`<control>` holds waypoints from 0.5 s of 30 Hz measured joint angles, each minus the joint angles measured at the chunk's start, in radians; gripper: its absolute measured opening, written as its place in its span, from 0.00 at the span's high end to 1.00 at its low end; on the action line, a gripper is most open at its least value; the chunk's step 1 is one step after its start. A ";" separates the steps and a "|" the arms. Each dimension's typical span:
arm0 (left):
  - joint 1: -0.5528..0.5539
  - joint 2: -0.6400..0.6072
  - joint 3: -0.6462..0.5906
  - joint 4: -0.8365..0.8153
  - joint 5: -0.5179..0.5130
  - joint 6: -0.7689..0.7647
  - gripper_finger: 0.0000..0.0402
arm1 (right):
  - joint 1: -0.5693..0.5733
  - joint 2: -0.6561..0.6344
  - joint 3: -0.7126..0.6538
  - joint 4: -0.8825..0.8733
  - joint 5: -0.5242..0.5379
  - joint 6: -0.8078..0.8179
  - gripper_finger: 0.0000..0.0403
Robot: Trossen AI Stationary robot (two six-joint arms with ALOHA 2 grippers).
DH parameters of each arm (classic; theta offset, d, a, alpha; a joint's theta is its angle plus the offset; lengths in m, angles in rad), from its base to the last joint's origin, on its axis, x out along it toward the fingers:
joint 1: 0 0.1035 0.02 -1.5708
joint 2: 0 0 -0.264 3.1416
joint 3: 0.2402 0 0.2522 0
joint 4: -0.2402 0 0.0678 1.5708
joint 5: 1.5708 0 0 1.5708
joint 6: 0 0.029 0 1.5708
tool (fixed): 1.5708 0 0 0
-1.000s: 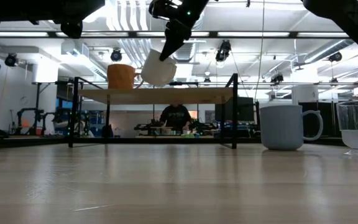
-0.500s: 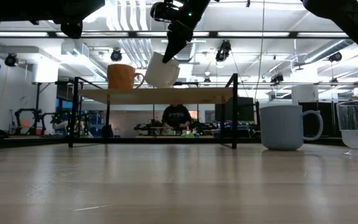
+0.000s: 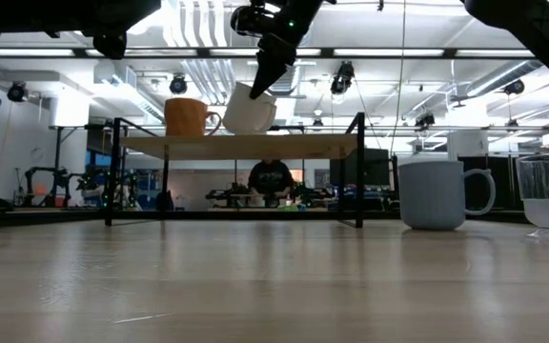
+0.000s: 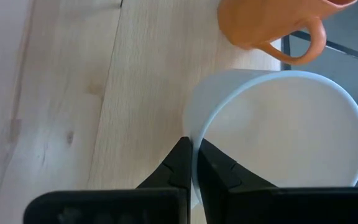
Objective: Stack small to large cups/mugs on shelf
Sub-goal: Put the white mug on the shelf
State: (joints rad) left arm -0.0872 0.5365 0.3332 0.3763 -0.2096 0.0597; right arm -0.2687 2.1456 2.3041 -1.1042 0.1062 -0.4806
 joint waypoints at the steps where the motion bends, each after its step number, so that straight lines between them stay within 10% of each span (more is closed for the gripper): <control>1: 0.000 0.000 0.000 0.000 0.000 0.000 1.00 | 0.000 0.000 -0.001 0.000 0.000 0.002 0.98; 15: 0.000 0.000 0.000 0.000 0.000 0.000 1.00 | 0.000 0.000 -0.008 -0.007 0.000 0.012 0.98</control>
State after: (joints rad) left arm -0.0875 0.5365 0.3332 0.3763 -0.2092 0.0596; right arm -0.2691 2.1456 2.2959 -1.1110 0.1062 -0.4686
